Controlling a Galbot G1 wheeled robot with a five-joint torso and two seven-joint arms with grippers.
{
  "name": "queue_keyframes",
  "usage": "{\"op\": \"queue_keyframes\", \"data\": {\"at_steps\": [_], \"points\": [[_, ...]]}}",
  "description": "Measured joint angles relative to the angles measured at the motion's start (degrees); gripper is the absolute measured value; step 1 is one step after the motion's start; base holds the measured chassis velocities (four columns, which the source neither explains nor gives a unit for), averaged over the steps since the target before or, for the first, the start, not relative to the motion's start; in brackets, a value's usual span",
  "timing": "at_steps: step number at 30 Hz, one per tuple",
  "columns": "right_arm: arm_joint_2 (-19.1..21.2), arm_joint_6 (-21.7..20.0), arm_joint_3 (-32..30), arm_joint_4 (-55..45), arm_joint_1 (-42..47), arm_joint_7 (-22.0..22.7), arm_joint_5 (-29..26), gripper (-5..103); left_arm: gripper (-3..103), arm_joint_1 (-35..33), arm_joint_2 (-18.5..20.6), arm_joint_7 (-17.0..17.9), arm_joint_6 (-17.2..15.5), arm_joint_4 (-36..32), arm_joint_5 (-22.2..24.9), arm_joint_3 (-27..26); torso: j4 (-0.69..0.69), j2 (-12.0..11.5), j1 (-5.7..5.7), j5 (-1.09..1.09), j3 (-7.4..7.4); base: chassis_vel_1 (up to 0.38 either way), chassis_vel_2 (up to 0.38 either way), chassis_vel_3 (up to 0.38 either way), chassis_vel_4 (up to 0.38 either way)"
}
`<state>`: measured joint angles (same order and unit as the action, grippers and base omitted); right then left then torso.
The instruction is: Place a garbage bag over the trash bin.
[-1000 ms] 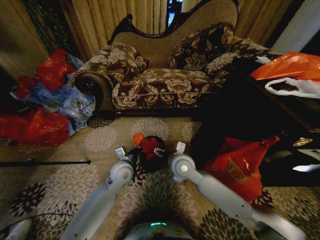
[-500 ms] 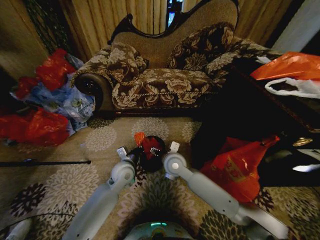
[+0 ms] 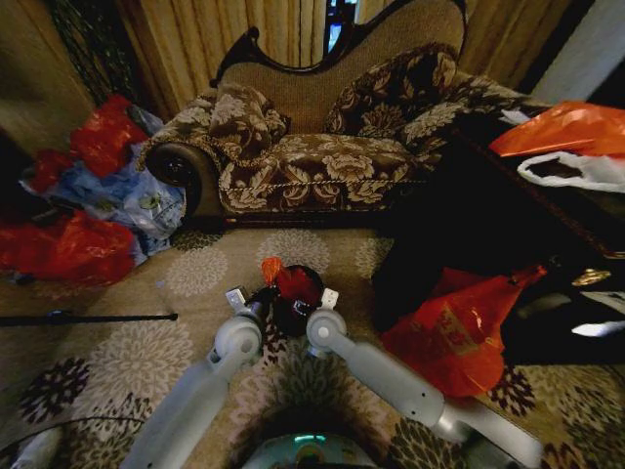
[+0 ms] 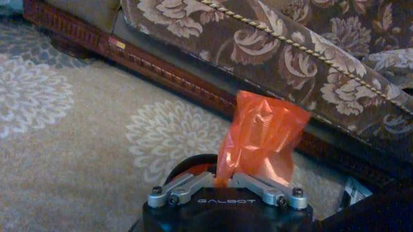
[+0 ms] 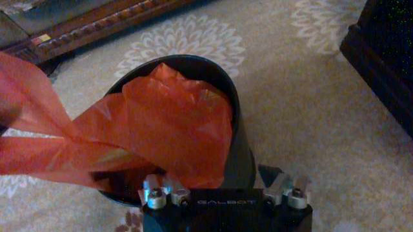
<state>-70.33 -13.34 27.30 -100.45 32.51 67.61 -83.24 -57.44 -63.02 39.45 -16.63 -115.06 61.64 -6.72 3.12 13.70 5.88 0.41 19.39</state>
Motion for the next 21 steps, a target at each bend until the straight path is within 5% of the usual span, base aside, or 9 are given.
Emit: {"op": "queue_keyframes", "data": {"at_steps": [21], "points": [[5.4,0.5,0.3,-2.7,2.0,-4.2,8.9,2,0,-2.3,-0.1,0.2,0.2,-1.5,-0.7,-1.0,0.01,0.0,0.0,0.0,0.0,0.0,0.0,0.0,0.0]]}}
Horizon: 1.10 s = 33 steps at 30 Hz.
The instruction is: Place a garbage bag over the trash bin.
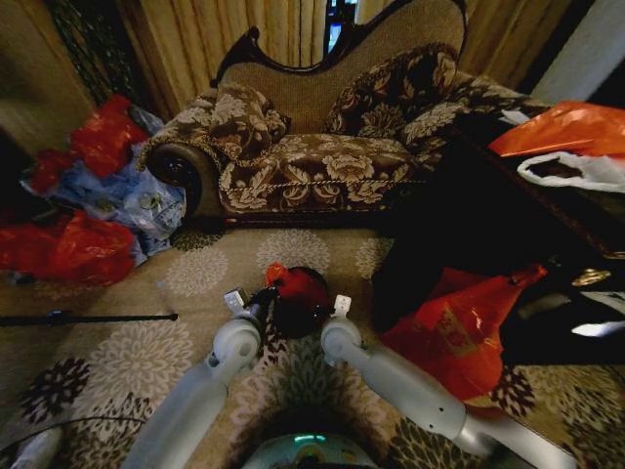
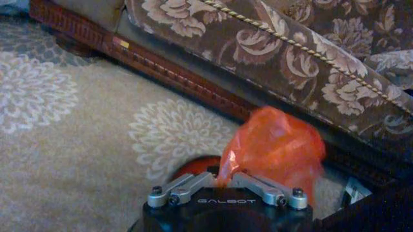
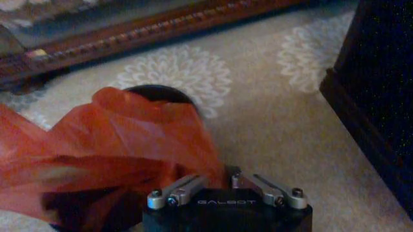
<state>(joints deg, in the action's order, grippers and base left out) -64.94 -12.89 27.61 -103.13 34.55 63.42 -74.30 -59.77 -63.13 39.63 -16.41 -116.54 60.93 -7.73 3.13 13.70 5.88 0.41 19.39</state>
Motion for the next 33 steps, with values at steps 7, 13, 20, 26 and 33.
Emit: {"op": "queue_keyframes", "data": {"at_steps": [7,13,20,26,33], "points": [[-0.1,0.0,1.3,-2.3,-0.9,0.5,-1.4,0,0,-0.8,-0.5,-0.1,0.2,-0.1,-0.9,-0.1,-0.01,0.0,0.0,0.0,0.0,0.0,0.0,0.0,0.0],[0.4,-0.1,1.2,-0.6,-2.1,-1.8,2.3,0,0,-1.2,-0.3,-0.2,0.4,-0.4,-1.1,-1.0,-0.01,0.0,0.0,0.0,0.0,0.0,0.0,0.0,0.0],[2.5,-0.3,-1.5,5.9,-2.7,-11.0,14.3,0,0,0.4,0.8,-0.4,1.3,1.0,-1.7,-2.5,-0.01,0.0,0.0,0.0,0.0,0.0,0.0,0.0,0.0],[2.5,-0.3,-3.3,11.2,-4.9,-19.1,16.0,0,0,4.3,0.6,-0.7,1.5,4.1,-1.6,-1.7,0.0,0.0,0.0,0.0,0.01,0.0,0.0,0.0,0.0],[0.1,-0.5,-2.4,23.9,-11.3,-37.2,19.6,0,0,9.5,0.0,-1.6,1.4,10.8,-0.6,0.0,-0.02,0.0,0.01,0.01,0.01,0.0,0.0,0.0,0.0]]}}
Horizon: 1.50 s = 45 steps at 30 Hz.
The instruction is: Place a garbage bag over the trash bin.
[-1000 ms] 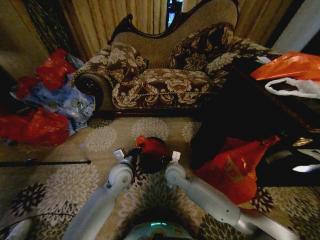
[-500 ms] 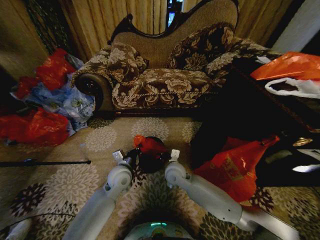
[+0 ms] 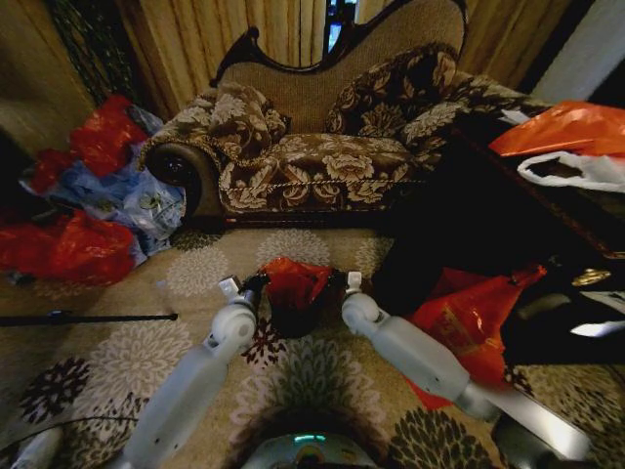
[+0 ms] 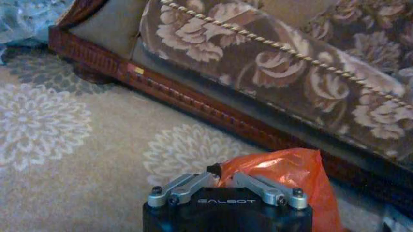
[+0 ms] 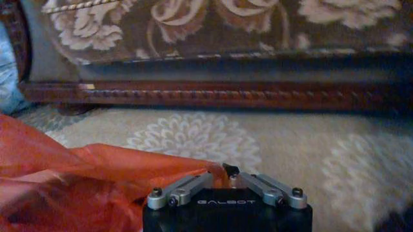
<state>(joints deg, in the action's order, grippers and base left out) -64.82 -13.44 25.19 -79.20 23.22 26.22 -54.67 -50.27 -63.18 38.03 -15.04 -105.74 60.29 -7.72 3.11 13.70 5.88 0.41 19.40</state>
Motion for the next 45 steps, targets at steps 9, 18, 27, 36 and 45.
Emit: {"op": "queue_keyframes", "data": {"at_steps": [9,18,27,36,45], "points": [[-2.3,4.6,-0.5,15.0,-4.7,-22.2,15.4,0,0,6.1,-2.3,-2.8,0.1,13.4,-0.1,-0.8,0.0,0.0,0.0,-0.01,0.0,0.0,0.0,0.0,0.0],[-6.9,16.8,-4.1,31.8,-6.9,-39.9,28.1,0,0,9.8,-6.5,-6.5,1.0,25.2,-4.3,0.1,0.02,0.0,0.01,-0.01,0.0,0.0,0.0,0.0,0.0],[-10.4,23.3,-6.4,38.4,-6.7,-48.9,33.7,0,0,7.5,-7.6,-9.9,1.7,30.4,-8.2,0.2,0.01,0.0,0.0,-0.01,-0.01,0.0,0.0,0.0,0.0],[-12.1,25.2,-7.9,41.6,-6.8,-51.9,36.9,0,0,5.8,-7.8,-12.0,0.6,31.9,-10.3,-0.1,0.0,0.0,-0.01,-0.01,-0.01,0.0,0.0,0.0,0.0],[-15.0,23.6,-9.5,45.7,-7.9,-54.9,38.1,0,0,6.7,-8.3,-12.8,-1.3,34.6,-9.8,0.8,0.01,0.0,-0.01,0.0,-0.01,0.0,0.0,0.0,0.0]]}}
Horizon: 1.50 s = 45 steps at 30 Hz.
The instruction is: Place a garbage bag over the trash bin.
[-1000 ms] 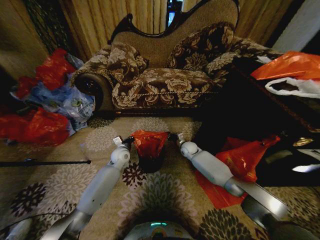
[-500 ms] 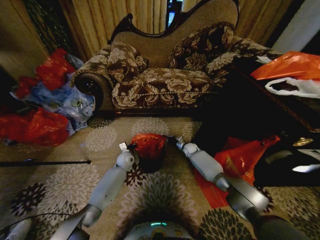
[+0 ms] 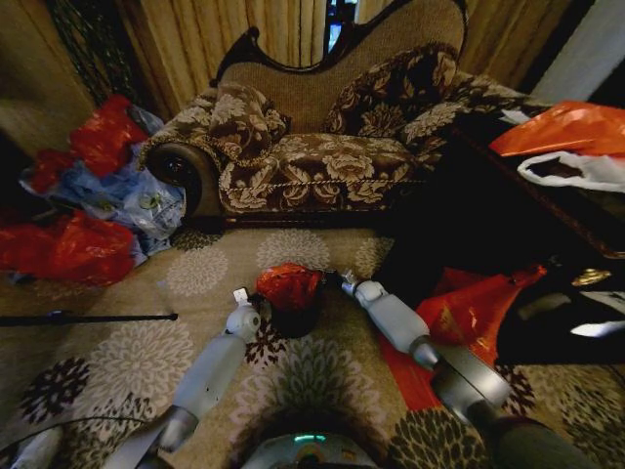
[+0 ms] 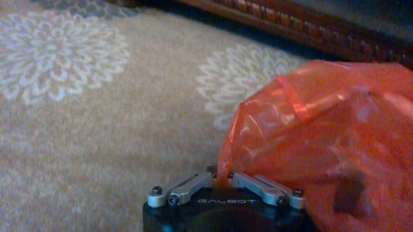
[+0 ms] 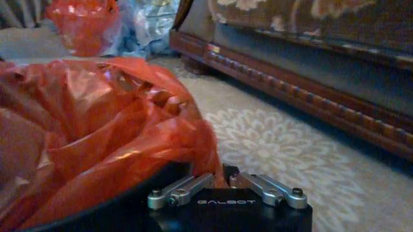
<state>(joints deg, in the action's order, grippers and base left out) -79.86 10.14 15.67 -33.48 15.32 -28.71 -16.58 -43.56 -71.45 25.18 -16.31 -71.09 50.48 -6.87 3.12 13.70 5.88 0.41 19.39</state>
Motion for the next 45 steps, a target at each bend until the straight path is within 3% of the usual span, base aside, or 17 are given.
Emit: {"op": "queue_keyframes", "data": {"at_steps": [6,11,19,30,45], "points": [[-2.0,-0.3,-1.6,1.9,-1.1,-0.6,1.2,0,0,-0.4,-0.3,-0.3,-0.2,1.0,-0.6,-0.1,0.0,0.0,0.0,-0.03,0.0,0.0,0.0,0.0,0.0],[-5.2,-0.6,-5.2,7.9,-4.1,-3.6,6.9,0,0,-1.1,-0.6,-1.0,-0.2,1.4,-0.6,-0.3,0.01,0.0,0.0,0.02,0.0,0.0,0.0,0.0,0.0],[-5.3,0.7,-7.6,11.4,-3.8,-5.9,11.0,0,0,-2.5,-0.9,-2.2,-0.1,0.3,-1.7,-0.3,-0.02,0.0,0.0,-0.02,0.0,0.0,0.0,0.0,0.0],[1.2,0.8,-2.3,3.2,0.9,-5.1,6.2,0,0,-5.7,-0.3,-3.5,0.5,-2.9,-4.1,-0.1,-0.01,0.0,0.0,-0.02,0.0,0.0,0.0,0.0,0.0],[0.7,2.3,-2.4,1.5,5.6,1.2,3.6,0,0,-7.8,-1.3,-5.5,0.9,-1.5,-6.9,-0.4,0.01,0.0,0.0,0.0,0.01,0.0,0.0,0.0,0.0]]}}
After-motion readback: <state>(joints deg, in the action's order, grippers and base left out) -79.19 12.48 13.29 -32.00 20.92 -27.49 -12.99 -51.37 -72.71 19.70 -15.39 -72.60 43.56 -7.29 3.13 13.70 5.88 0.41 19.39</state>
